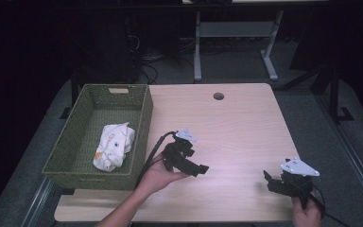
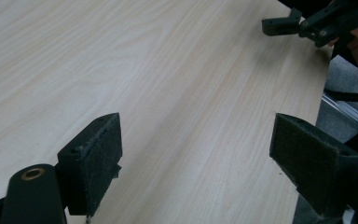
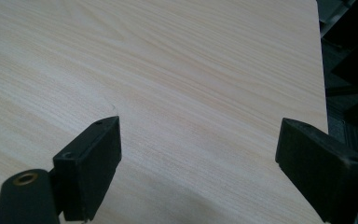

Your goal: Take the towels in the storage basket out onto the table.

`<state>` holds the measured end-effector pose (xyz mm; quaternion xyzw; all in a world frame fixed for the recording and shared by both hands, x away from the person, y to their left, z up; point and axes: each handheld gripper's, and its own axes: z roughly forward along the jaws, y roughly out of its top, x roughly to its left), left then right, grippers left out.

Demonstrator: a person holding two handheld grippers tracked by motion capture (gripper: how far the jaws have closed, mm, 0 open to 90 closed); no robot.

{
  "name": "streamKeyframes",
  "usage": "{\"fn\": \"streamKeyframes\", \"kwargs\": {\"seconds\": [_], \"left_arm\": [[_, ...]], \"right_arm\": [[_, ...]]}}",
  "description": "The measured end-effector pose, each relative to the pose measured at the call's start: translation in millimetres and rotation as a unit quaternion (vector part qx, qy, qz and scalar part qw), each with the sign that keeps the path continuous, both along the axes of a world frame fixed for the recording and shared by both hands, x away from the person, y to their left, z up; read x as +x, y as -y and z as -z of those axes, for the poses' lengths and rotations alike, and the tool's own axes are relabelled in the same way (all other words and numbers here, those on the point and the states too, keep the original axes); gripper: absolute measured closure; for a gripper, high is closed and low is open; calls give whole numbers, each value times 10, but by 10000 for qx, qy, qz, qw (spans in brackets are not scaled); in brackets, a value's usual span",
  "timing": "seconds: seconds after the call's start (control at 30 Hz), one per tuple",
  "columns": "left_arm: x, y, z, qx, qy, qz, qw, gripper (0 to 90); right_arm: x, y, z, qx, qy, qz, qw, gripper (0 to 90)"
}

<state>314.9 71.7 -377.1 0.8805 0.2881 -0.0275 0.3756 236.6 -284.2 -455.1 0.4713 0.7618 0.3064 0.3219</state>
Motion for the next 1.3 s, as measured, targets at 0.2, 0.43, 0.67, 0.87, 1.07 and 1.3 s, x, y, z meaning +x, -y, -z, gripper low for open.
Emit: {"fn": "streamKeyframes", "kwargs": {"seconds": [0.2, 0.43, 0.67, 0.87, 1.07, 1.3], "left_arm": [[102, -138, -206, -97, -106, 48, 9999, 191], [212, -318, -387, -253, -312, 47, 9992, 191], [337, -532, -489, -408, -562, -97, 9975, 194], [392, -702, -607, -431, -544, -219, 9973, 198], [447, -893, -702, -552, -559, -384, 9962, 204], [499, -1044, -757, -612, -613, -519, 9949, 207]], "right_arm": [[-1, 0, 0, 0, -3, -7, 10000, 139], [3, -5, 4, -1, -12, -3, 10000, 139], [9, -8, 9, -30, -21, -21, 10000, 139], [12, -9, 10, -44, -19, -27, 10000, 138], [12, -13, 10, -53, -21, -21, 10000, 139], [14, -14, 9, -42, -36, -15, 10000, 139]]}}
